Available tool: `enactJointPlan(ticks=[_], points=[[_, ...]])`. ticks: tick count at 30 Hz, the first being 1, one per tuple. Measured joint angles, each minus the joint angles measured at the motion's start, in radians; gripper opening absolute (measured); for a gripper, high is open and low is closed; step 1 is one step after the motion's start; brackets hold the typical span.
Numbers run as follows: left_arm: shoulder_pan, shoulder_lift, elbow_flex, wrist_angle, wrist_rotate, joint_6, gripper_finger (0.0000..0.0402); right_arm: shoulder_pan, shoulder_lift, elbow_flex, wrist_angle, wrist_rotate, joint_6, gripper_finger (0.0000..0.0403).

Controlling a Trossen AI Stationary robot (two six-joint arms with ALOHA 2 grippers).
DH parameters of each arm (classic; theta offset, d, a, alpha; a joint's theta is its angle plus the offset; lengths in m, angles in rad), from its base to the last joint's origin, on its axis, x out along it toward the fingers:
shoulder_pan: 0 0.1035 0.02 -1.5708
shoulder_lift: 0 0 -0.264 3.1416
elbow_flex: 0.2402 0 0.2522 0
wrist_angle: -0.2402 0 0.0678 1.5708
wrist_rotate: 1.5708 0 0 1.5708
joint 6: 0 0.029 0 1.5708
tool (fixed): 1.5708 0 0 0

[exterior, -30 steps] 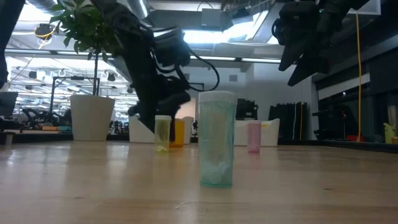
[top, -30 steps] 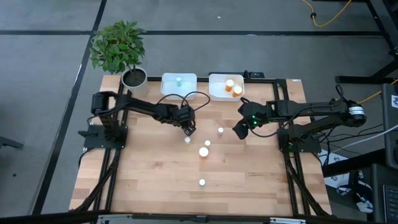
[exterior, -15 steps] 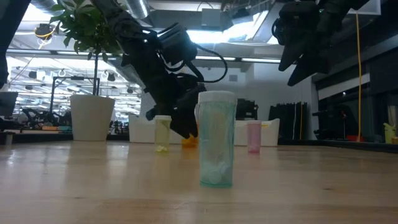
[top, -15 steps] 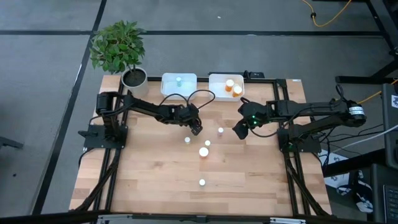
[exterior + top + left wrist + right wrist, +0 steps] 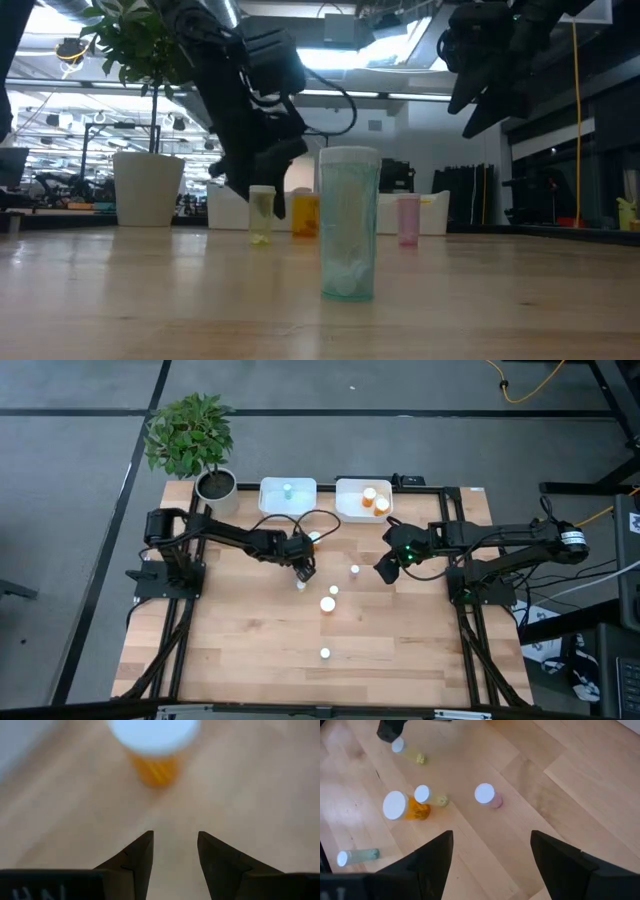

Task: Pick and place medicine bottles into bin by pill shape (circle, oval)
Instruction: Put the top orange capsule bottle into the right white bin

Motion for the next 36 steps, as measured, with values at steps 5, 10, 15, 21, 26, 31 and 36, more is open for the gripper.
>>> enactJointPlan(ticks=[5, 10, 15, 21, 26, 31, 36], points=[[0.045, -0.018, 0.001, -0.009, -0.118, 0.014, 0.0147, 0.0, 0.0, 0.0, 0.0, 0.0, -0.002, 0.0268], [0.097, 0.005, 0.001, 0.0, -0.072, 0.029, 0.0147, 0.0, 0.0, 0.0, 0.001, 0.0, -0.002, 0.0268], [0.107, 0.014, 0.0, 0.062, -0.067, 0.033, 0.0147, 0.0, 0.0, 0.0, 0.002, 0.0, -0.007, 0.0268], [0.107, 0.018, 0.016, 0.13, -0.056, 0.059, 0.0147, -0.002, 0.0, 0.0, 0.006, 0.0, -0.022, 0.0268], [0.107, 0.049, 0.061, 0.143, -0.037, 0.061, 0.0147, -0.002, 0.0, 0.0, 0.01, 0.0, -0.022, 0.0268], [0.107, 0.098, 0.104, 0.134, -0.016, 0.069, 0.0146, -0.002, 0.0, 0.0, 0.02, 0.0, -0.018, 0.0268], [0.106, 0.145, 0.153, 0.138, -0.004, 0.069, 0.0147, -0.002, 0.0, 0.0, 0.022, 0.0, -0.012, 0.0268]])
